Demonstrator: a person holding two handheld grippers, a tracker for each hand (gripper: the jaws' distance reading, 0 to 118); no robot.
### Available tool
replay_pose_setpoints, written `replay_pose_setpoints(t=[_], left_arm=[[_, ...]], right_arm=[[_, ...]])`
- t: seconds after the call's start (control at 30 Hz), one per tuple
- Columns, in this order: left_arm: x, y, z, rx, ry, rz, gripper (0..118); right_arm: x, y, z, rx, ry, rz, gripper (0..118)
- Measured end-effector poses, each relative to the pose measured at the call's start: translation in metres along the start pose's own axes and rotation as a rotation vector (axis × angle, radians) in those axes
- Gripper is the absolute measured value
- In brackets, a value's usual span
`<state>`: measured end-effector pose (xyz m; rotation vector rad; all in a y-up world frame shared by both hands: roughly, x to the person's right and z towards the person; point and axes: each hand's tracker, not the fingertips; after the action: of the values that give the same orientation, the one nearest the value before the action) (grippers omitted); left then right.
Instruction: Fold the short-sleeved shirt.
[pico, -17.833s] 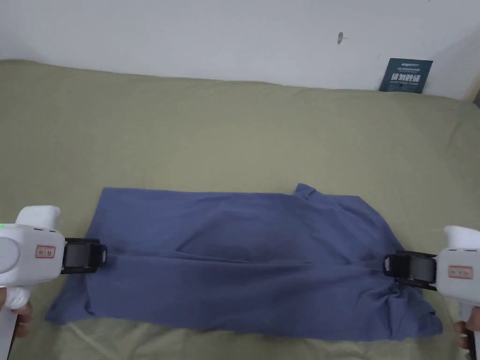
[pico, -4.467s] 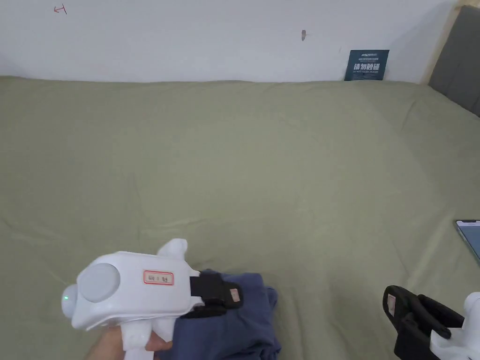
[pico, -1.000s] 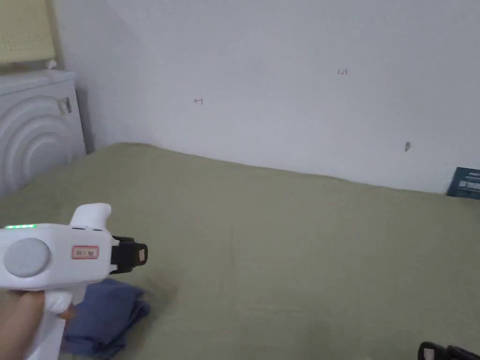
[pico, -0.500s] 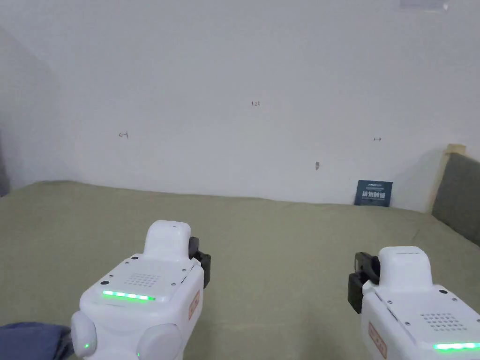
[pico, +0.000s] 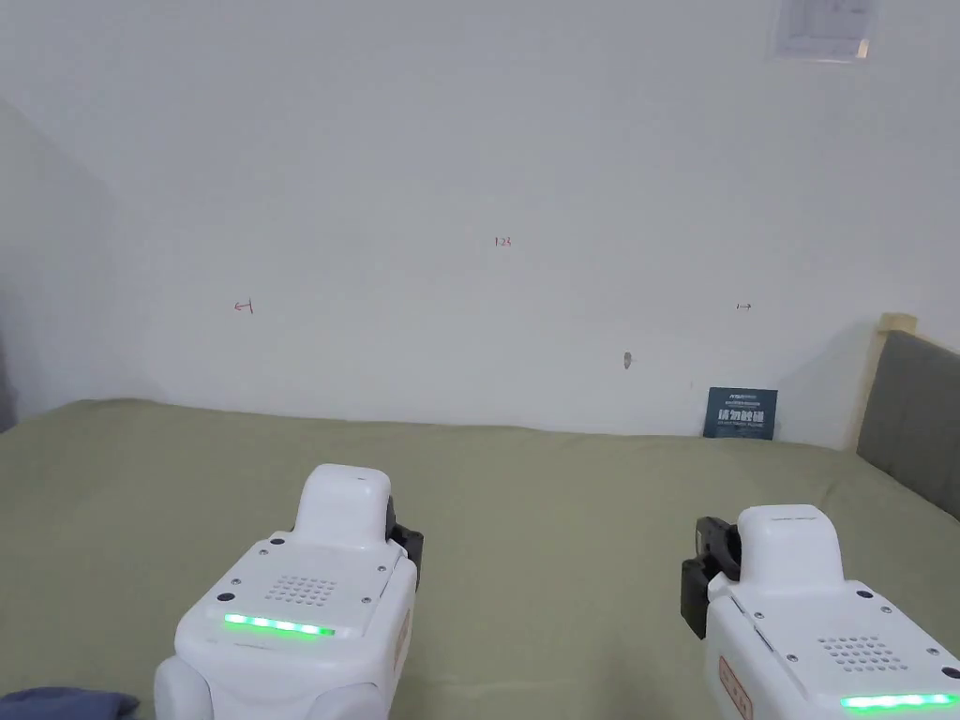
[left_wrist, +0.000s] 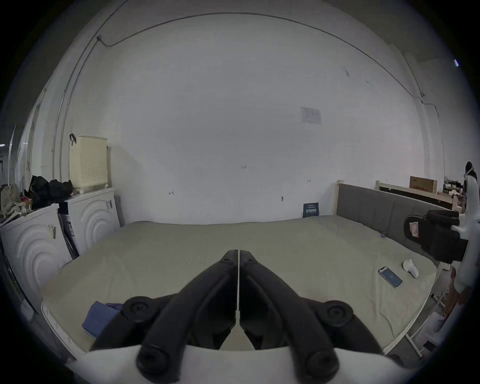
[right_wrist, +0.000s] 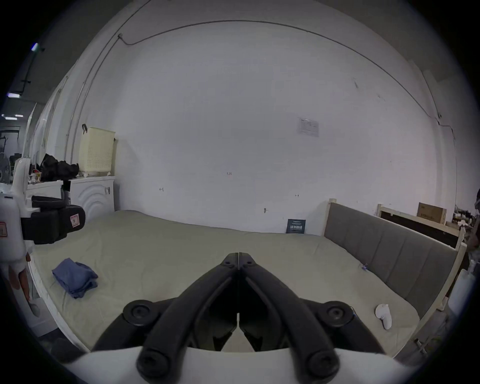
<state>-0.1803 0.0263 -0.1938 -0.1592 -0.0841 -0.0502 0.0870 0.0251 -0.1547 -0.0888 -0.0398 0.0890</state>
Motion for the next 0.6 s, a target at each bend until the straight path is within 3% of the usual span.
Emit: replay_pose_setpoints(t=[0.13,0.17,0.2,0.23,0.27,0.3,0.33,0.6], left_arm=[[0.001,0.001,-0.001,-0.001,0.010,0.002,3],[0.001,0.001,-0.002,0.001,0.017,0.000,6],[0.001,0.002,-0.002,0.000,0.018,0.003,15],[0.001,0.001,-0.004,0.003,0.033,0.007,52],[0.002,0.002,-0.008,-0.008,0.054,0.010,91],[0.001,0.002,-0.011,-0.017,0.062,0.009,115],[-0.002,0.002,-0.008,-0.002,0.057,0.018,118],[-0.004,0.006,0.001,0.037,0.076,0.005,118]], right_arm=[[0.001,0.002,0.001,0.006,-0.012,-0.004,0],[0.002,0.002,0.001,0.010,-0.013,-0.002,6],[0.002,0.002,0.002,0.016,-0.024,-0.003,31],[0.002,0.004,0.003,0.019,-0.035,-0.006,87],[0.003,0.006,0.000,0.007,-0.043,-0.011,118],[0.004,0.002,0.005,0.021,-0.060,-0.022,115],[0.001,-0.002,0.016,0.073,-0.074,-0.014,116],[0.007,0.007,0.008,0.045,-0.067,-0.002,118]])
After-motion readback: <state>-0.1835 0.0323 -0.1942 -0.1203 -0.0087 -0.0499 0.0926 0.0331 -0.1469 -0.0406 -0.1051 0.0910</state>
